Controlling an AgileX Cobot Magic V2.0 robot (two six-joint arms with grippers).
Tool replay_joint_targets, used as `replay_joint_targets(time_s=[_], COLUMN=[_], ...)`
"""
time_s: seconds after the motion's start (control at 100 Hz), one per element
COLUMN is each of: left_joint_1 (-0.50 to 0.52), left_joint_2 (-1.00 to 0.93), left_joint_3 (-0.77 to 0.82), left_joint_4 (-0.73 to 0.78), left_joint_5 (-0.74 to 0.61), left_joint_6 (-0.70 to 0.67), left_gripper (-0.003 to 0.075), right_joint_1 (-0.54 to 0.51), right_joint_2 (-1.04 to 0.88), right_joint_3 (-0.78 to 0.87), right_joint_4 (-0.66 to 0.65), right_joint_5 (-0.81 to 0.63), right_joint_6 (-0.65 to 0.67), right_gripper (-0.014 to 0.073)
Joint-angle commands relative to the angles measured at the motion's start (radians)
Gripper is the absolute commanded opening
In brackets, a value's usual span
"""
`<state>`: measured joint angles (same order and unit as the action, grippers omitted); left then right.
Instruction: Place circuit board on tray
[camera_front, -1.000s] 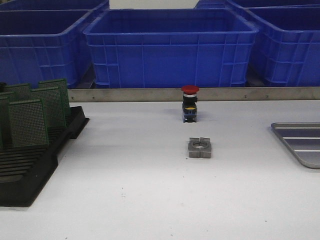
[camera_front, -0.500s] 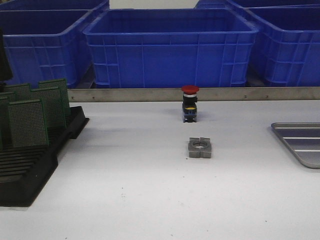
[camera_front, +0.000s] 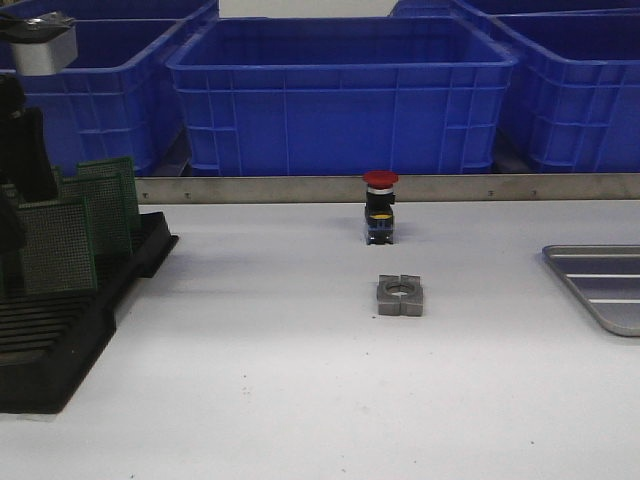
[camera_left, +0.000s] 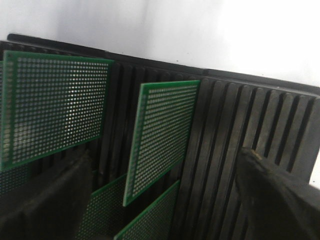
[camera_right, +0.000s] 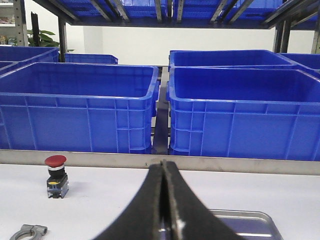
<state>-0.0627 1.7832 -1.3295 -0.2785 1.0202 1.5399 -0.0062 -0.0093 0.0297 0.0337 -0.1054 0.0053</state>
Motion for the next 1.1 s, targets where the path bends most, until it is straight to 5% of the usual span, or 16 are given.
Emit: replay_joint_targets(time_s=[0.0, 0.34, 0.48, 0.63, 1.09], left_joint_1=[-0.004, -0.004, -0.004, -0.004, -0.004], left_joint_2=[-0.024, 0.031, 0.031, 0.031, 0.015], left_joint_3=[-0.031, -0.031, -0.031, -0.033, -0.164], left_joint_4=[-0.037, -0.106, -0.108, -0.108, -0.198], left_joint_5=[-0.005, 0.013, 0.039, 0.058, 0.256], left_joint_6=[0.004, 0.004, 0.004, 0.004, -0.025], left_gripper=[0.0554, 0.0506, 0.0304, -0.0018, -0.0018], right_joint_1=[-0.003, -0.003, -0.003, -0.003, -0.003], right_joint_2=[-0.018, -0.018, -0.018, -0.018, -0.018], right_joint_3=[0.004, 0.004, 0.004, 0.004, 0.004], right_joint_4=[-0.008, -0.008, -0.008, -0.008, -0.008], right_joint_5=[-0.085, -0.085, -0.085, -0.085, -0.085], right_joint_6=[0.000, 0.000, 0.000, 0.000, 0.000], right_gripper=[-0.0068, -0.0068, -0.0068, -0.0068, -0.0068])
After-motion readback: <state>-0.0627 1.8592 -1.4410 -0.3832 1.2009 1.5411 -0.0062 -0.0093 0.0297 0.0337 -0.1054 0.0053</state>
